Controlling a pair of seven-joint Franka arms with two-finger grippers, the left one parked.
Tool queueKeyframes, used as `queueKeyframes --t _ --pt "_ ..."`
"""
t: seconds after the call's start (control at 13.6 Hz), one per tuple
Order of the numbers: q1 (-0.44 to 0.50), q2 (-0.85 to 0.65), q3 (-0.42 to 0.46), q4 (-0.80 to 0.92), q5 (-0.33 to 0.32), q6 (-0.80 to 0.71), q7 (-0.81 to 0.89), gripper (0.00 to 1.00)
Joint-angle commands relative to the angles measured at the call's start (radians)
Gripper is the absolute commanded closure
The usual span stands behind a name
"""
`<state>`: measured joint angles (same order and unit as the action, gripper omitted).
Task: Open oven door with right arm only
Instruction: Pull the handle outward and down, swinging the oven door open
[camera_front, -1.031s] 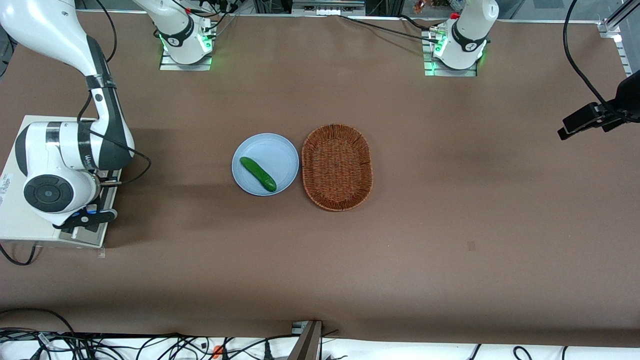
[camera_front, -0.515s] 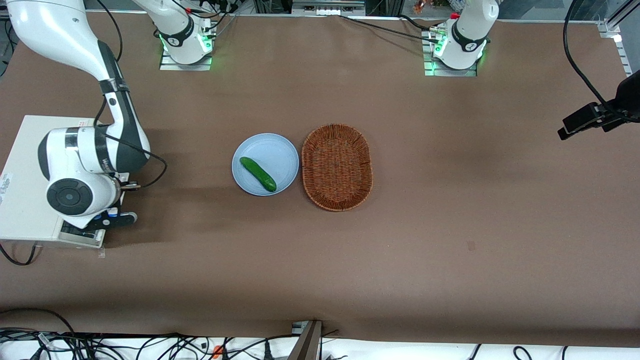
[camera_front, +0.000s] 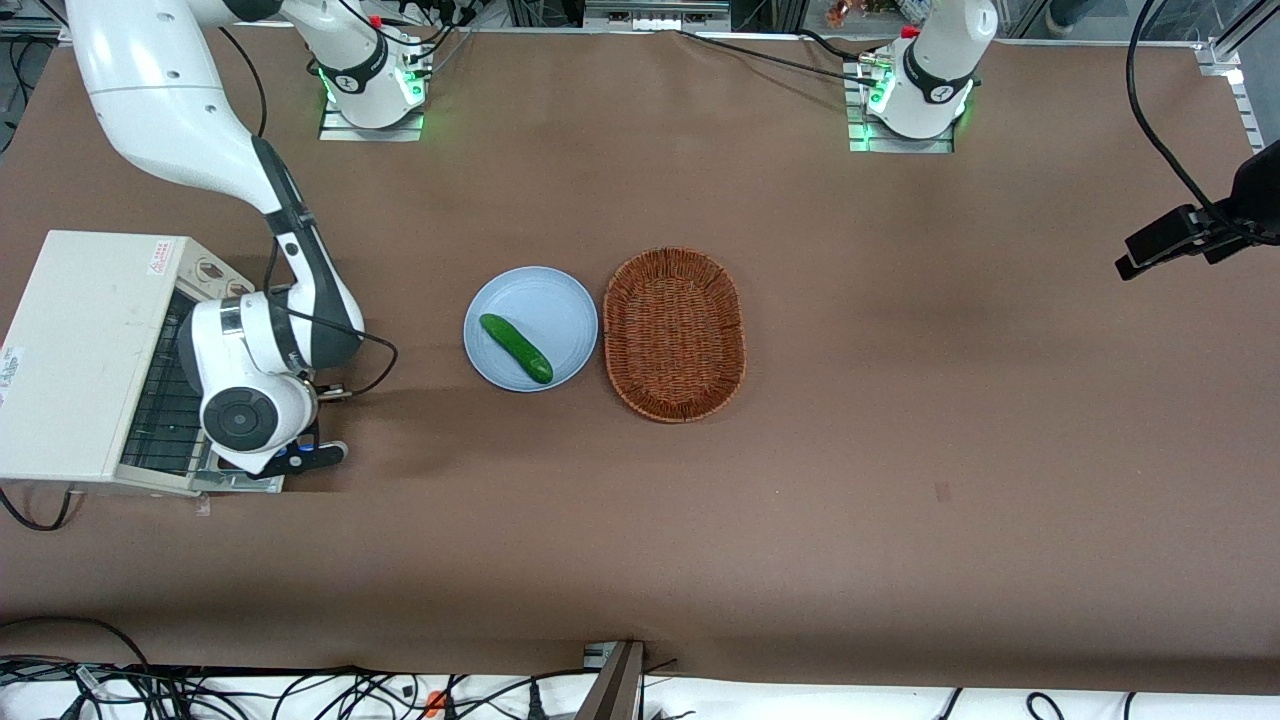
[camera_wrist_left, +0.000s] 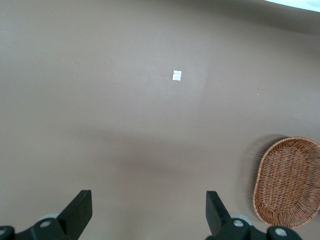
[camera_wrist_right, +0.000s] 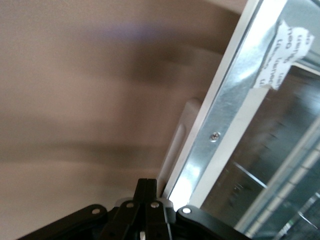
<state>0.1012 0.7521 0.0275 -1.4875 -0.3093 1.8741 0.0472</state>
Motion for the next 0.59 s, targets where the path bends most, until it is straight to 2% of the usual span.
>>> queueKeyframes --t 0.0,0.15,0.29,0.52 --pt "-0.054 0.036 -0.074 0.009 -0.113 0.007 -0.041 1.0" --pt "-0.064 0.039 -0.072 0.009 -0.093 0.01 -0.04 1.0" --pt "-0.083 0.039 -0.072 0.009 -0.021 0.013 -0.04 1.0" --pt "-0.086 0.039 -0.072 0.009 0.051 0.004 0.005 1.0"
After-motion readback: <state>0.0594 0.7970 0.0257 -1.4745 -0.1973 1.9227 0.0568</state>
